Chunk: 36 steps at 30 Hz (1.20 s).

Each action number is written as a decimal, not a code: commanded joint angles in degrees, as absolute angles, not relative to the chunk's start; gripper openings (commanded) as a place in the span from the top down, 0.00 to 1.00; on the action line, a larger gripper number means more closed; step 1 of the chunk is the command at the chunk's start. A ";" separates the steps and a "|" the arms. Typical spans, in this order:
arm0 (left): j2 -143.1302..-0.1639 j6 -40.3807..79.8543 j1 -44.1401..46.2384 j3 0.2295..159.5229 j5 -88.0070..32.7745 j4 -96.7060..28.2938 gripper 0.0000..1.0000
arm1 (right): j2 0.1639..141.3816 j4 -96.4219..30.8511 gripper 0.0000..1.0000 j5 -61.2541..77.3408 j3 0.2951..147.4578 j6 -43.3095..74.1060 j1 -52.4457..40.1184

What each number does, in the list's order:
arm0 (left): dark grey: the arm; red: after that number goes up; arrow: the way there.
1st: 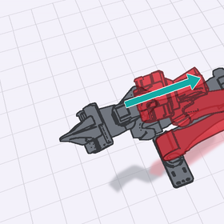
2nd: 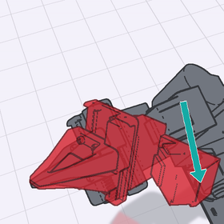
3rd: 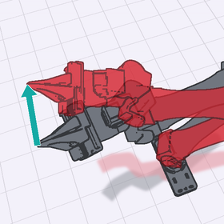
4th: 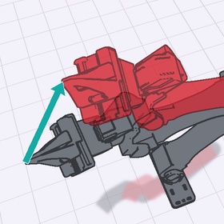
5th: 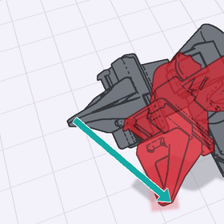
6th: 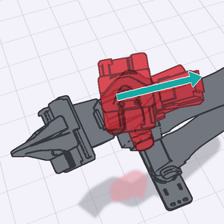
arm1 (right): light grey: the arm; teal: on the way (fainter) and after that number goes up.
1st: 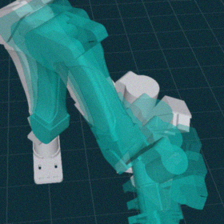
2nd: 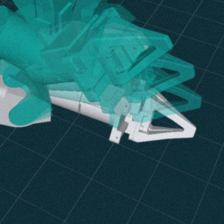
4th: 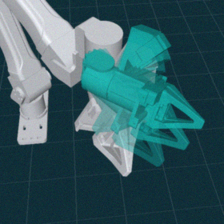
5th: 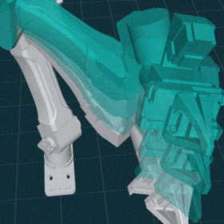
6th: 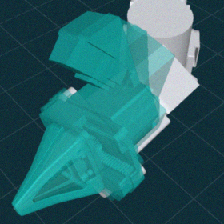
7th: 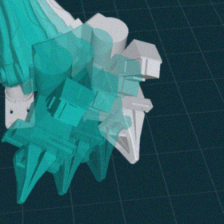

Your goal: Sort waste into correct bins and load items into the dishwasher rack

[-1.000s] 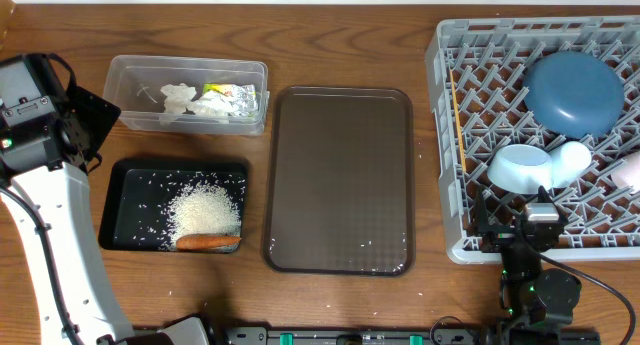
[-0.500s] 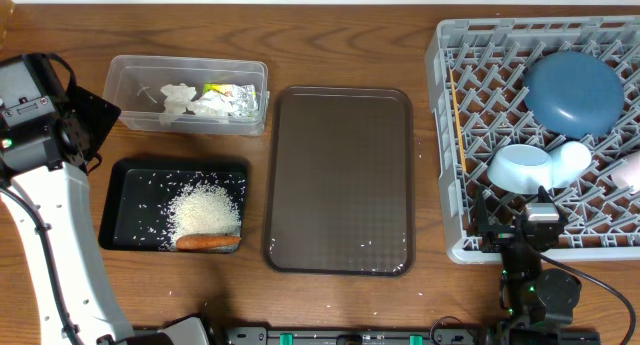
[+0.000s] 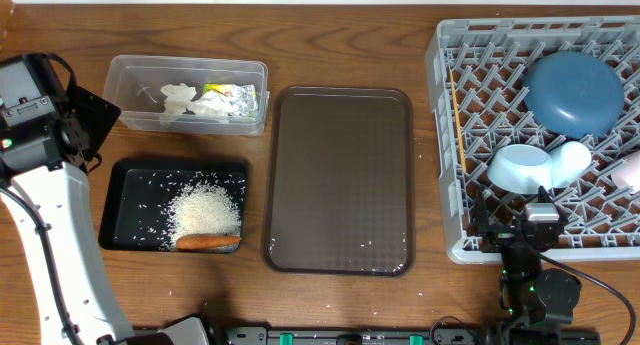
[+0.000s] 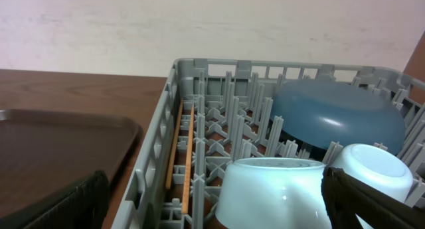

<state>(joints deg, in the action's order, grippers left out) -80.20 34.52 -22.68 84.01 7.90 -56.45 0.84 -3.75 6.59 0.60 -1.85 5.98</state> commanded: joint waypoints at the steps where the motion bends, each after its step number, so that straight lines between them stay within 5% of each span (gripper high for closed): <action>1: -80.55 34.59 -22.92 84.55 8.62 -56.55 0.00 | 0.32 -3.75 0.01 6.26 0.32 -0.89 6.57; 18: -66.74 34.13 -17.23 79.15 8.64 -56.55 0.00 | 0.34 -3.73 0.01 6.26 0.32 -0.89 6.57; 28: -46.87 34.87 -10.87 55.70 8.01 -55.86 0.00 | 0.34 -3.73 0.01 6.26 0.32 -0.89 6.57; 36: -29.74 28.38 -4.62 35.38 8.19 -42.85 0.00 | 0.34 -3.70 0.01 6.26 0.32 -0.89 6.57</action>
<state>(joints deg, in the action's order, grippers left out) -34.09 32.56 -6.24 40.21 7.70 -44.95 0.82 -3.64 6.57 0.56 -1.85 5.98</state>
